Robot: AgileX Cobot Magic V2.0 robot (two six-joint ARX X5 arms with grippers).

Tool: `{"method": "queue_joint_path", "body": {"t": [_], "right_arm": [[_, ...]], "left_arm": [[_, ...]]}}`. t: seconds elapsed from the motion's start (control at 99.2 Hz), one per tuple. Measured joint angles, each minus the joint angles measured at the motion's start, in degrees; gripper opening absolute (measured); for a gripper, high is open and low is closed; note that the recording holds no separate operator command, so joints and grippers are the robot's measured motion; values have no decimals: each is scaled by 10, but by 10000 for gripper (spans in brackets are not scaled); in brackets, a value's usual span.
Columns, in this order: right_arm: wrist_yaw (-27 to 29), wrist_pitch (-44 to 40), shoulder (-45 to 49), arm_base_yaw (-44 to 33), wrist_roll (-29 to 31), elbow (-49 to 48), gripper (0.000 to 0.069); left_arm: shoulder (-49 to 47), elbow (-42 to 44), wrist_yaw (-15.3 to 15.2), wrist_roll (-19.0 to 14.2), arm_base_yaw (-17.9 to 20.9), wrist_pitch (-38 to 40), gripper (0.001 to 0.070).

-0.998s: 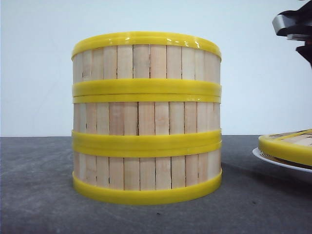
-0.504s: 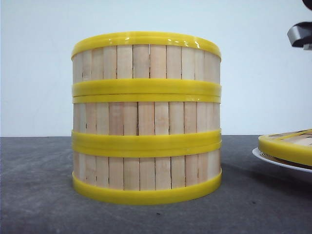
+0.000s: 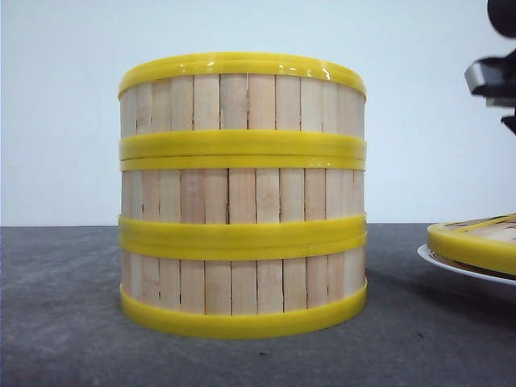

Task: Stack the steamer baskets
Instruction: 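Move the right gripper to the woven lid and grip its rim, then lift the woven lid off the plate with the right gripper toward the stack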

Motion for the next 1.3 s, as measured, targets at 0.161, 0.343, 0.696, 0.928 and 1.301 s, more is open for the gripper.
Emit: {"method": "queue_joint_path", "body": {"t": [0.161,0.343,0.696,0.928,1.301], "right_arm": [[-1,1,6,0,0,0,212],[0,6,6,-1,2,0,175],[0,8,6,-1,2,3,57],[-2,-42,6,-1,2,66,52],[-20,-157,6,24,2,354,52]], "left_arm": [[0,0,0,0,0,0,634],[0,0,0,0,0,0,634],[0,0,0,0,0,0,634],[0,0,0,0,0,0,634],[0,0,0,1,0,0,634]]}}
